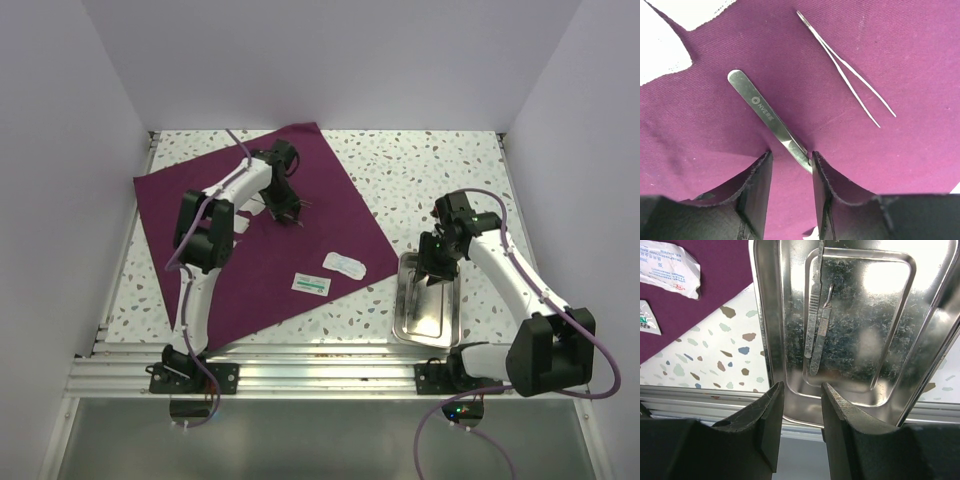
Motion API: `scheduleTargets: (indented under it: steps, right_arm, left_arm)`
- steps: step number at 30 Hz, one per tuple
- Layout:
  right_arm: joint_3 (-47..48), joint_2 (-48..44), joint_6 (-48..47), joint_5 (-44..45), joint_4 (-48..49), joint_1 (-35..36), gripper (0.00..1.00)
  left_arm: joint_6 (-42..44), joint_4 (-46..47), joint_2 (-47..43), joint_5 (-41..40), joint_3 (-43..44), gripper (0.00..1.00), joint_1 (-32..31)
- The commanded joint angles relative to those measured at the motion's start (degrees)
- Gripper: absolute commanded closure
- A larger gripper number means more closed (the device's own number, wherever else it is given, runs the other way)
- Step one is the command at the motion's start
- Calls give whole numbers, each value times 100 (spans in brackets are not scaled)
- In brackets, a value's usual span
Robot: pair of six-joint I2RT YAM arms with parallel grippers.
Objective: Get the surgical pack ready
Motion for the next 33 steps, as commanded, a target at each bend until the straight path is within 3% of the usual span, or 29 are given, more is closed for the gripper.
scheduleTargets:
  steps: [1, 3, 11, 18, 21, 27, 33]
  right_arm:
    - [183, -79, -93, -104, -47, 0, 61]
    - [174, -79, -75, -121, -38, -9, 61]
    - [183, -87, -14, -200, -21, 0, 61]
    - [261, -44, -31, -296, 67, 79, 59]
    - [428, 105, -110, -463, 129, 123, 54]
    - [728, 431, 143, -1490, 707, 316, 40]
    - [745, 870, 1468, -2661, 2315, 1009, 38]
  left_arm:
    - [-48, -28, 93, -63, 198, 60, 80]
    - [-30, -10, 111, -63, 189, 60, 98]
    - [102, 69, 15, -45, 119, 86, 133]
    - [399, 104, -495, -45, -206, 100, 98]
    - [672, 43, -899, -106, -478, 100, 36]
    - [1638, 832, -2348, 646, -1969, 100, -192]
    - [2009, 2001, -3904, 2122, -3551, 100, -509]
